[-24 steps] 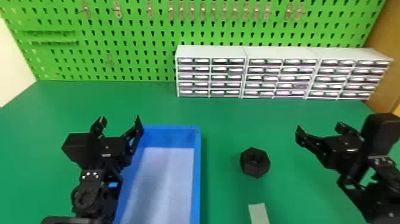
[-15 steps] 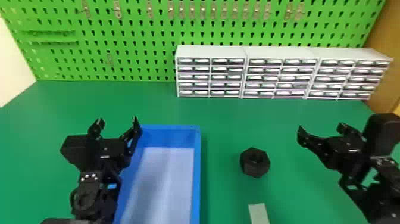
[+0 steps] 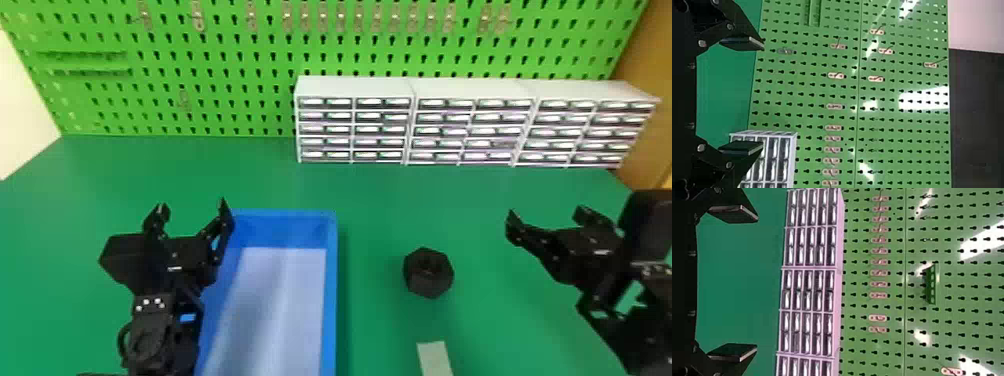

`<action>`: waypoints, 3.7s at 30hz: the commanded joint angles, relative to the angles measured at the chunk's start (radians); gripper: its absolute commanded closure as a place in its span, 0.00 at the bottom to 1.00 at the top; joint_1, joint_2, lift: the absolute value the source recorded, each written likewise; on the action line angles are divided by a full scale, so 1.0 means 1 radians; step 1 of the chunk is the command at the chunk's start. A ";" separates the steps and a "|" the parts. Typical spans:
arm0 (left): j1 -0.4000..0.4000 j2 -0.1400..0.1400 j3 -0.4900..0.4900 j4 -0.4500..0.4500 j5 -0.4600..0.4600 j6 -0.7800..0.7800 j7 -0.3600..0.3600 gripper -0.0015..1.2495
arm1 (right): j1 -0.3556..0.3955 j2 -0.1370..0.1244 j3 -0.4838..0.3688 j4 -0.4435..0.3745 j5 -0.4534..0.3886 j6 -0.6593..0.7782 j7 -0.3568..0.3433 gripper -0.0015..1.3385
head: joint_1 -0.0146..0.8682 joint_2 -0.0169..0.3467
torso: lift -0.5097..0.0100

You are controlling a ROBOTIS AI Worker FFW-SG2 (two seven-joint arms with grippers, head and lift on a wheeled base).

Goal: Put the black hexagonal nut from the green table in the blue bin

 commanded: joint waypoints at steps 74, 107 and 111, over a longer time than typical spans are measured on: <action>-0.017 0.000 0.019 0.009 -0.004 -0.001 0.006 0.29 | -0.282 -0.144 0.159 -0.049 0.235 0.778 0.560 0.11 | 0.76 0.20 | 0.80; -0.026 0.000 0.025 0.014 -0.004 -0.002 0.008 0.30 | -0.322 -0.132 0.208 0.014 0.286 0.800 0.635 0.11 | 0.76 0.20 | 0.80; -0.026 0.000 0.025 0.014 -0.003 -0.002 0.008 0.30 | -0.322 -0.129 0.208 0.014 0.286 0.800 0.638 0.11 | 0.76 0.20 | 0.80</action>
